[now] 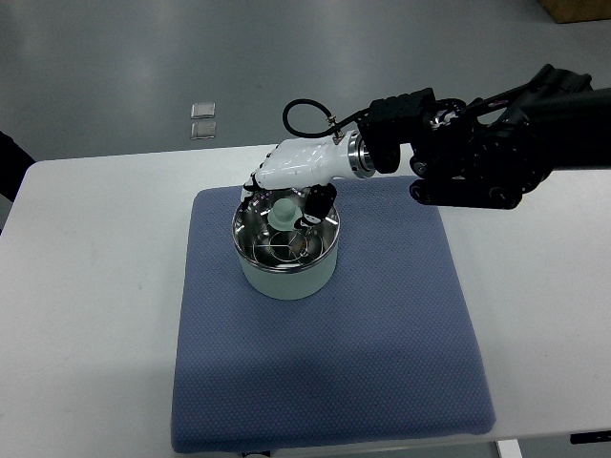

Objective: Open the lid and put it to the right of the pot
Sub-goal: 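Close the right hand's fingers around the mint-green lid knob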

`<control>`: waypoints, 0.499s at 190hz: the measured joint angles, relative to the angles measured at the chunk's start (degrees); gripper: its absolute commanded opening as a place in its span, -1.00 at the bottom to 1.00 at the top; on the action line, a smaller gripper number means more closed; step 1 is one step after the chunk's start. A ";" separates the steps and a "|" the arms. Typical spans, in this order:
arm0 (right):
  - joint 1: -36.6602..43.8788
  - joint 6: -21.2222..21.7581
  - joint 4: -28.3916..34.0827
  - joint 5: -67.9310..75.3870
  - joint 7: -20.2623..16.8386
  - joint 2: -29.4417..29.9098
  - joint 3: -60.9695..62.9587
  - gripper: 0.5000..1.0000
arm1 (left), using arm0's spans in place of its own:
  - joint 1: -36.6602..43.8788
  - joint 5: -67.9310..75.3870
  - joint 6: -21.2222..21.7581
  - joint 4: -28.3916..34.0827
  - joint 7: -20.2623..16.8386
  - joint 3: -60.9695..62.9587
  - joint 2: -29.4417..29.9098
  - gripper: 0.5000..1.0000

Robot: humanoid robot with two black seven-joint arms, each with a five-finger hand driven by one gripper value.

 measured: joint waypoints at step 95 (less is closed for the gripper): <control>0.08 -0.30 -1.53 -2.32 -0.66 0.44 -0.95 -0.01 | -0.01 0.00 0.00 0.00 0.00 0.00 0.00 1.00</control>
